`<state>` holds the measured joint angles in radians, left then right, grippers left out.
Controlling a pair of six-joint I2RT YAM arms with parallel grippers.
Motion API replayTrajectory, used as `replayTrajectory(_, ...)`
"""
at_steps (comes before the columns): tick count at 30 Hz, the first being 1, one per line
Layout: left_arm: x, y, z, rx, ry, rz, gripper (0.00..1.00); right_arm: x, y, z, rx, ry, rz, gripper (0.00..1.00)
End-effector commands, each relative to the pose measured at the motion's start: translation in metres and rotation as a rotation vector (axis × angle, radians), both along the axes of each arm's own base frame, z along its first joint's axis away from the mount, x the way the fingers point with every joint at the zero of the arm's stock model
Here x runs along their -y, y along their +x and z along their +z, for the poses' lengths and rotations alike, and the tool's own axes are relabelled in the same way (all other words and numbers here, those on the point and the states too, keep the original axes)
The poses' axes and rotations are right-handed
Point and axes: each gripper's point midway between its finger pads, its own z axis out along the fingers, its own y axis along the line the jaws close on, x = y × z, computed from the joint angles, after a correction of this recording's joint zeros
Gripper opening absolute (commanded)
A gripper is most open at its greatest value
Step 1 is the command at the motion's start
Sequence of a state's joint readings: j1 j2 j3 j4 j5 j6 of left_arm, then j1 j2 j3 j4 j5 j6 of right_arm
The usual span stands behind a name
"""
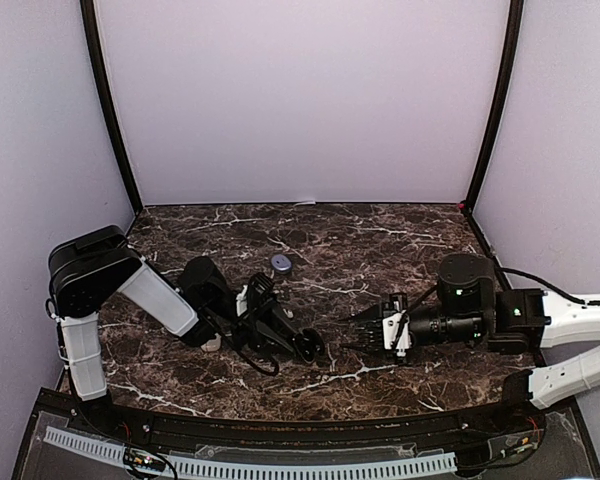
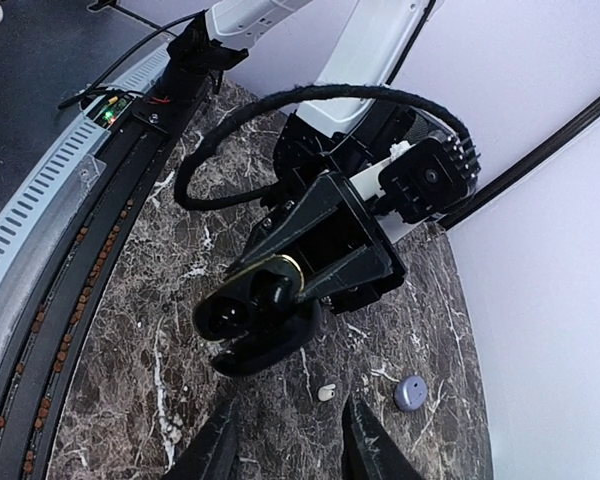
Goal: Insert the wireless bluetooth earbuds into the charging case
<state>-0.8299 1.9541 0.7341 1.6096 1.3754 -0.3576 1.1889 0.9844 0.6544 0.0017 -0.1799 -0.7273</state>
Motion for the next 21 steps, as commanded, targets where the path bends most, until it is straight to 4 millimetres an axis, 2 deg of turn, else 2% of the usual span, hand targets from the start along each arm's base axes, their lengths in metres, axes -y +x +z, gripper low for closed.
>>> replayTrajectory(1,-0.001,0.006,0.03,0.024,-0.144,0.135,0.07,-0.006,0.004,0.011,0.066,0.014,-0.025,0.36)
replayTrajectory(14,-0.024,0.017,0.006,-0.152,-0.045,0.39,0.07,-0.003,0.008,-0.007,0.125,-0.024,-0.027,0.35)
replayTrajectory(21,-0.026,0.015,0.002,-0.141,0.012,0.395,0.07,-0.022,0.015,-0.018,0.186,-0.082,0.009,0.34)
